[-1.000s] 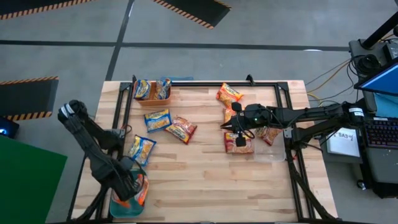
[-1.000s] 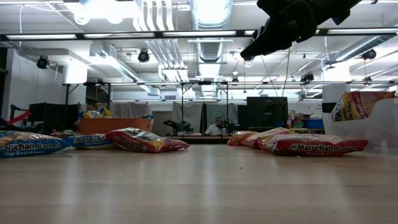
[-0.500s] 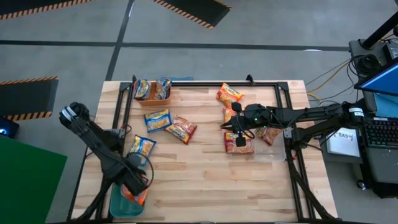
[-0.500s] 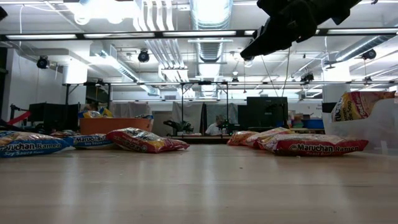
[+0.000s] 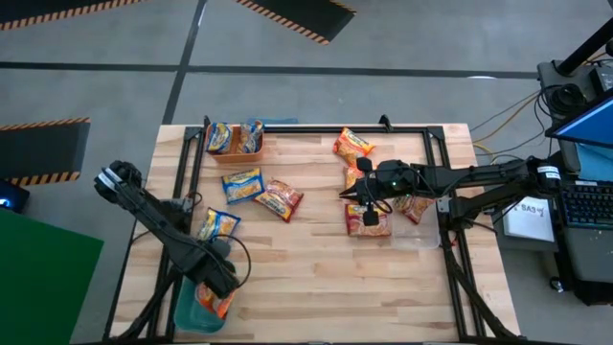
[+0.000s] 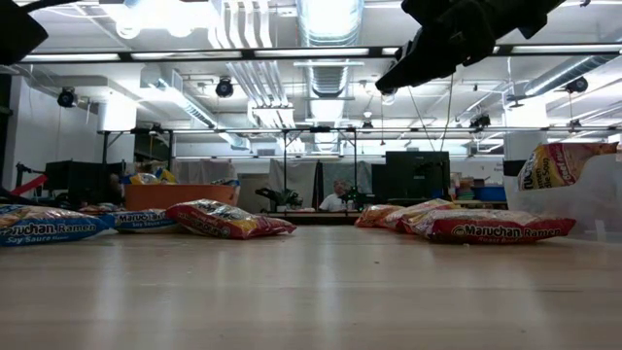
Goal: Sort Maruchan noodles
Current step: Put the orange noodle pack into the green bin
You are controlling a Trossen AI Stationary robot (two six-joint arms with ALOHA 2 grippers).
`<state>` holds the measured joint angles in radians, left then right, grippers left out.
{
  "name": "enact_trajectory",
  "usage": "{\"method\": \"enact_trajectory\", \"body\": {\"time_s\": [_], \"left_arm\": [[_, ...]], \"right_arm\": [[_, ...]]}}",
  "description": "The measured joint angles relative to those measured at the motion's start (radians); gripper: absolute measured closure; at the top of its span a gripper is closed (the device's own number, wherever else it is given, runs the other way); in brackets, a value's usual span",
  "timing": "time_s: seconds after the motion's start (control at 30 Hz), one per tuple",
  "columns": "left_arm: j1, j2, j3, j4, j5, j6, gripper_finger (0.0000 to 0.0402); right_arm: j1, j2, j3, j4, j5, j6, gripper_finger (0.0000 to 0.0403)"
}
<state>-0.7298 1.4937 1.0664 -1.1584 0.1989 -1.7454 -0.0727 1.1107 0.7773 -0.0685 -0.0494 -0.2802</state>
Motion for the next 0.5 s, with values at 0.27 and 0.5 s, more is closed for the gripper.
{"method": "enact_trajectory", "body": {"time_s": [0.27,0.5], "left_arm": [[0.001,0.000,0.000,0.016,-0.007,0.010,0.0251],[0.004,0.000,0.057,0.025,-0.045,0.070,0.0191]], "right_arm": [[0.000,0.000,0.001,0.000,0.000,0.000,0.0385],[0.000,0.000,0.001,0.000,0.000,0.000,0.0385]]}}
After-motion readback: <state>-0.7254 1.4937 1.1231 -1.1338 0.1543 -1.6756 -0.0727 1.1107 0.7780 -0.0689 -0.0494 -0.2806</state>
